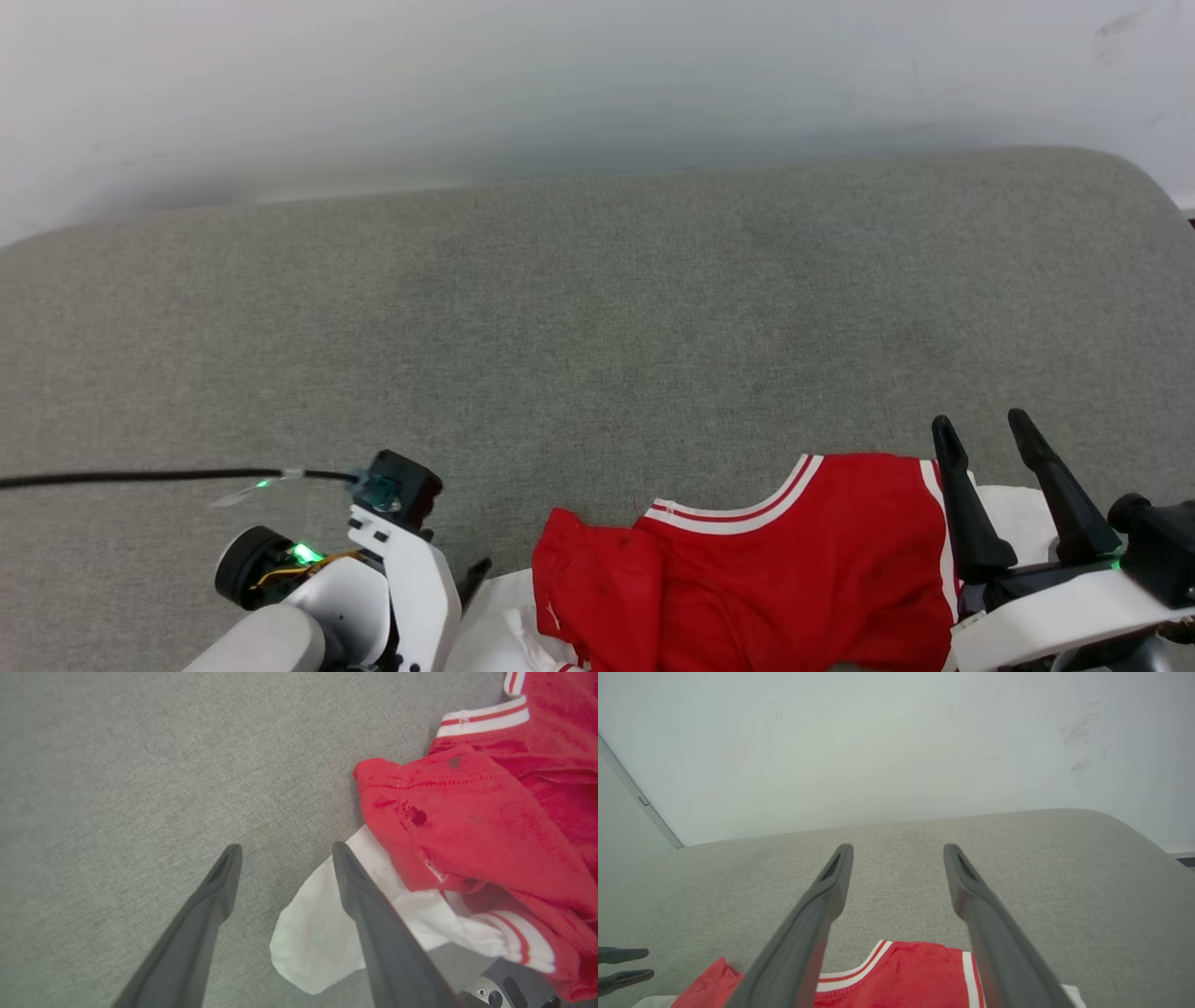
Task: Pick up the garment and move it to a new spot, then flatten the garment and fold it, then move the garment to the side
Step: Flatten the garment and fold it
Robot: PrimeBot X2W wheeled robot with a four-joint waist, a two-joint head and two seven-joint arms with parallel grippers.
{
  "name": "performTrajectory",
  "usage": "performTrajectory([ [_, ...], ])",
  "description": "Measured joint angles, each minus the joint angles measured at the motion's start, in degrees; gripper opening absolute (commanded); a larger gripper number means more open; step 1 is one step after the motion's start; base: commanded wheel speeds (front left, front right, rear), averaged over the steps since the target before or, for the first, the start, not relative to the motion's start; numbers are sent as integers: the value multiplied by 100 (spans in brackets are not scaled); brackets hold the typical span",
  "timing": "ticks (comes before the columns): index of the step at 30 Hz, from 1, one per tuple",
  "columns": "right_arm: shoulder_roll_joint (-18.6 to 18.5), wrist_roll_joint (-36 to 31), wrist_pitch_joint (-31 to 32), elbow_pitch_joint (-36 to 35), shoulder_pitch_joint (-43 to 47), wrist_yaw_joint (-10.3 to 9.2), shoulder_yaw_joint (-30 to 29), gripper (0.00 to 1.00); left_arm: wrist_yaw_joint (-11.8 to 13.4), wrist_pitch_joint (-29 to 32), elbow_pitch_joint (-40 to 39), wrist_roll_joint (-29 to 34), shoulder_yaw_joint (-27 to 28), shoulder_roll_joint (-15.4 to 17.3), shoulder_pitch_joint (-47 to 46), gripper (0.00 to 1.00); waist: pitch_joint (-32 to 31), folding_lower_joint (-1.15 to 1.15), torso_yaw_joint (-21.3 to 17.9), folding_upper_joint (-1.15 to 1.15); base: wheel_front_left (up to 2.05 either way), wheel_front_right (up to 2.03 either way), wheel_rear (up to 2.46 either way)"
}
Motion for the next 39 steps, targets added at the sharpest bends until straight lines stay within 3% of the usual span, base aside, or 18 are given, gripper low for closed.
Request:
performTrajectory([
  [6,3,137,-71,78,-152,0,40,100,-486,757,412,82,-498,44,-346,100,266,0,-87,0,0,0,0],
  [12,3,237,-136,133,-198,0,-14,100,-768,1315,573,174,-845,89,-648,100,391,-1,-120,0,0,0,0],
  [13,3,265,-141,145,-202,0,-25,100,-799,1437,586,158,-905,87,-696,84,398,-1,-123,0,0,0,0],
  [14,3,272,-143,153,-206,0,-23,100,-843,1543,588,168,-969,93,-765,36,399,-1,-128,0,0,0,0],
  [15,3,278,-144,156,-208,0,-21,100,-873,1588,586,168,-1002,102,-793,0,397,0,-134,0,0,0,0],
  [22,3,369,-136,216,-208,0,-45,100,-899,1540,526,265,-1091,124,-874,0,301,0,-148,0,0,0,0],
  [34,5,500,-143,275,-321,0,-91,100,-22,94,912,556,45,82,-1709,0,271,0,-203,0,0,0,0],
  [39,5,542,-145,309,-333,0,-116,100,71,-247,1704,315,301,-63,-1710,0,336,0,-305,0,0,0,0],
])
